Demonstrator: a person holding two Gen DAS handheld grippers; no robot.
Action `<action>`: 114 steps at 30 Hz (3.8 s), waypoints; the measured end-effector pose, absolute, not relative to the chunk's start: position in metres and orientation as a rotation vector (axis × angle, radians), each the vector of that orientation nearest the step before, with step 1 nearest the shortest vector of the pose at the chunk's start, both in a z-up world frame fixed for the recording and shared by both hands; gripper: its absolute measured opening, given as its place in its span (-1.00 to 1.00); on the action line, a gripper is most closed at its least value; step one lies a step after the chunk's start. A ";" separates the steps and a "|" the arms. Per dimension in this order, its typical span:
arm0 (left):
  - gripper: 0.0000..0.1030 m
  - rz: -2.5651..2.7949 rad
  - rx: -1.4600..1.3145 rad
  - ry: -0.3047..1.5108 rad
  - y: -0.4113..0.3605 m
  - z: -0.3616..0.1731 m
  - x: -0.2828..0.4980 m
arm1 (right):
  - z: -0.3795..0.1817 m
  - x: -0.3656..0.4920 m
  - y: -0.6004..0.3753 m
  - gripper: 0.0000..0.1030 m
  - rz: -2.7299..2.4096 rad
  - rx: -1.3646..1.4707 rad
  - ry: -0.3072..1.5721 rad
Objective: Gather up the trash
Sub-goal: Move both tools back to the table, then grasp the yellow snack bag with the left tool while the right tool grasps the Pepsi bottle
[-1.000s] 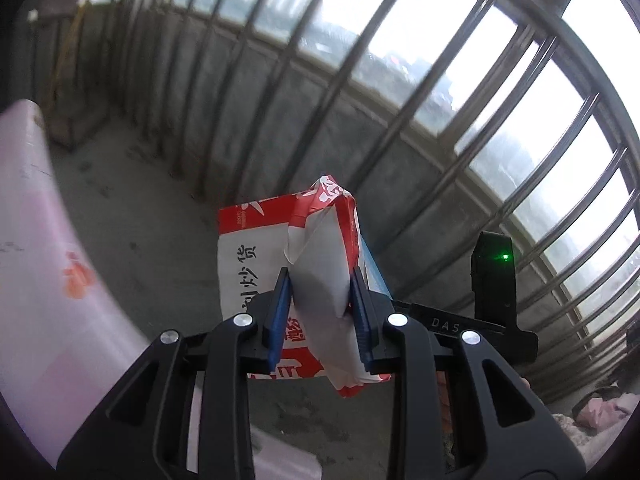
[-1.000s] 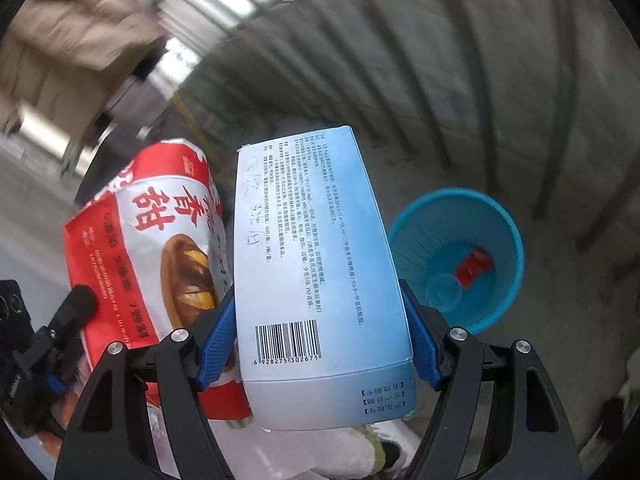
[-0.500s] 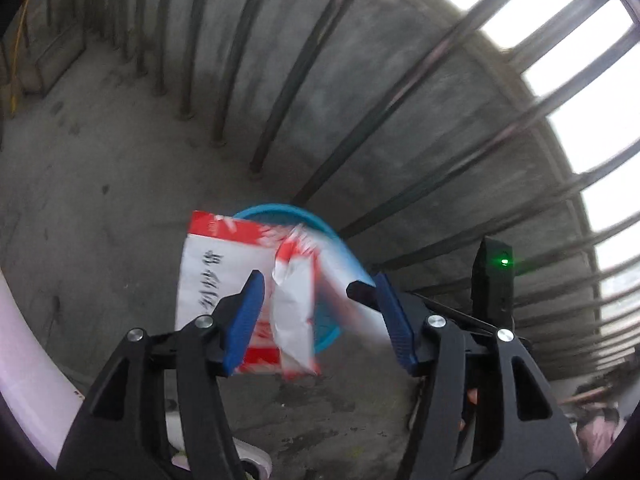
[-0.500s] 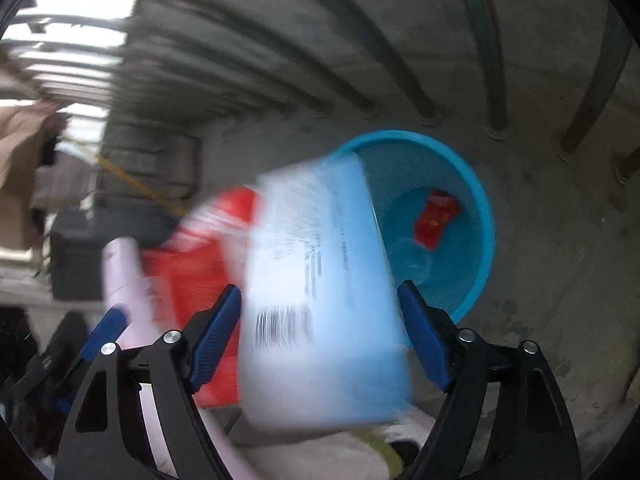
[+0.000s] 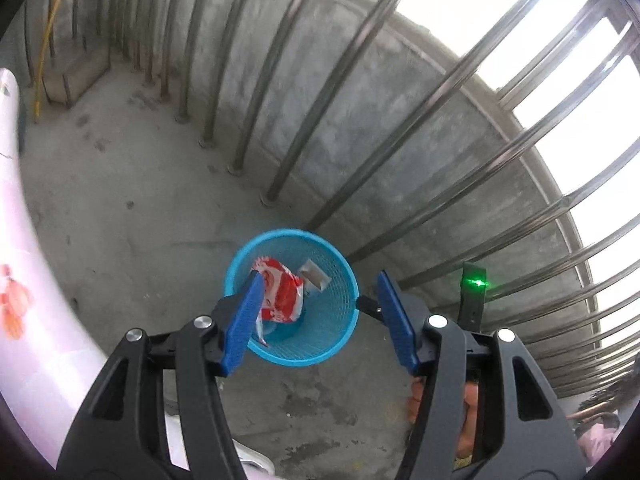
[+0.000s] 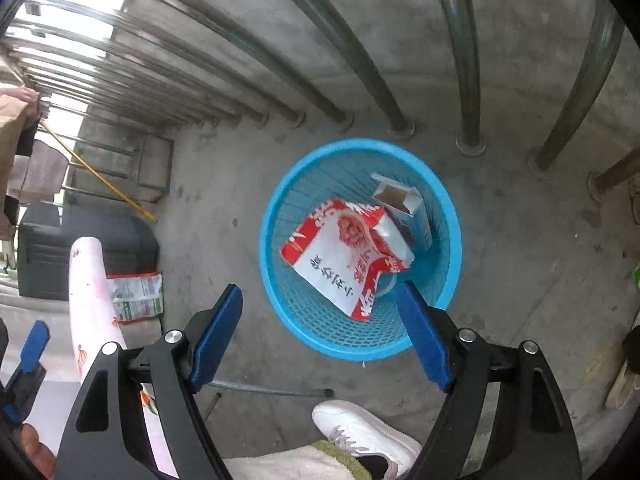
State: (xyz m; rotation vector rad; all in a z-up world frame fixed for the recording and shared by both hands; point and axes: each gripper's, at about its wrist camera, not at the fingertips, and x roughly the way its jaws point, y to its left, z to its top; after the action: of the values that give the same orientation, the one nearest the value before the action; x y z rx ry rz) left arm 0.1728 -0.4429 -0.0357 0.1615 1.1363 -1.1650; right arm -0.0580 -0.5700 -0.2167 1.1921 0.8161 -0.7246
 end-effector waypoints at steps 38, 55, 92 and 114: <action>0.07 -0.557 -0.100 0.825 0.035 0.015 0.073 | -0.041 0.151 -0.224 0.51 0.343 0.558 0.984; 0.07 -0.481 -0.300 0.786 0.081 -0.010 0.110 | -0.064 0.160 -0.128 0.42 0.541 0.493 1.273; -0.15 -0.513 -0.494 0.835 0.097 -0.040 0.105 | -0.060 0.134 -0.163 0.31 0.352 0.447 1.237; -0.88 -0.471 -0.328 0.799 0.073 -0.034 0.114 | -0.077 0.140 -0.163 0.13 0.322 0.542 1.246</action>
State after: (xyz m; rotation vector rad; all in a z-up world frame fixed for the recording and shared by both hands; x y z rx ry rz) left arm 0.1138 0.0730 -0.0339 -0.3280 0.7987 -0.4708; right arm 0.1403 -0.1625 -0.0771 0.5419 1.2459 0.3222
